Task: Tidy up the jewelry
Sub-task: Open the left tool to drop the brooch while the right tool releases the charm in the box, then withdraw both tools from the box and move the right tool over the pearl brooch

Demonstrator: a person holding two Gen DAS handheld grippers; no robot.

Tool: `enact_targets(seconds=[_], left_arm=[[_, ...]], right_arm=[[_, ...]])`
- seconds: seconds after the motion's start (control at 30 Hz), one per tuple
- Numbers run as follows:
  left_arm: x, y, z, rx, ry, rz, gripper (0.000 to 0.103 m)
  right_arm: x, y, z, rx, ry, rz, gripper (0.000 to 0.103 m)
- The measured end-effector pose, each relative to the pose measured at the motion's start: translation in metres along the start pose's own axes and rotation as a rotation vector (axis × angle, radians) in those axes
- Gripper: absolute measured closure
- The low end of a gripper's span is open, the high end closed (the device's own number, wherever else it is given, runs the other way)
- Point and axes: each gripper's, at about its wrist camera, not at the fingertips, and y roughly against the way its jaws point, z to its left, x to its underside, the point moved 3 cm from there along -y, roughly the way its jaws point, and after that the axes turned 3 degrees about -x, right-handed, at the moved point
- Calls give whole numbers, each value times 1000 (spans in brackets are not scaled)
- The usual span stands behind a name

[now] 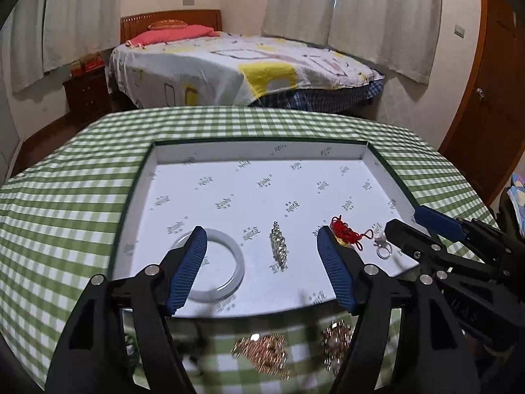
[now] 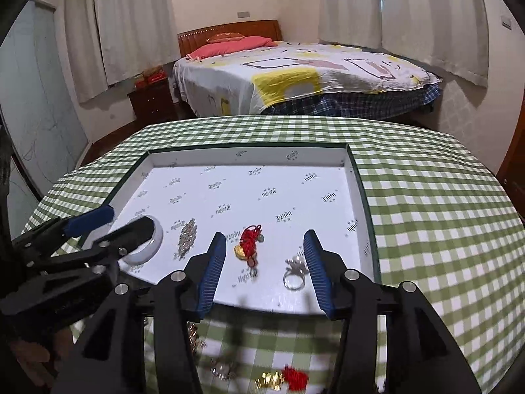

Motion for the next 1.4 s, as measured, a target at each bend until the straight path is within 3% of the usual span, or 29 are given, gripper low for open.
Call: enact_targets(seconds=[0.27, 0.67, 0.93, 1.4], left_arm=[[15, 43, 10, -37, -14, -47, 26], [54, 71, 41, -97, 40, -5, 26], [67, 78, 58, -135, 47, 6, 26], [81, 62, 94, -198, 65, 67, 26]], right_arm=[[18, 29, 13, 1, 23, -3, 54], [52, 49, 20, 8, 26, 23, 54], [59, 39, 36, -13, 46, 41, 54], [61, -16, 64, -43, 79, 141, 54]])
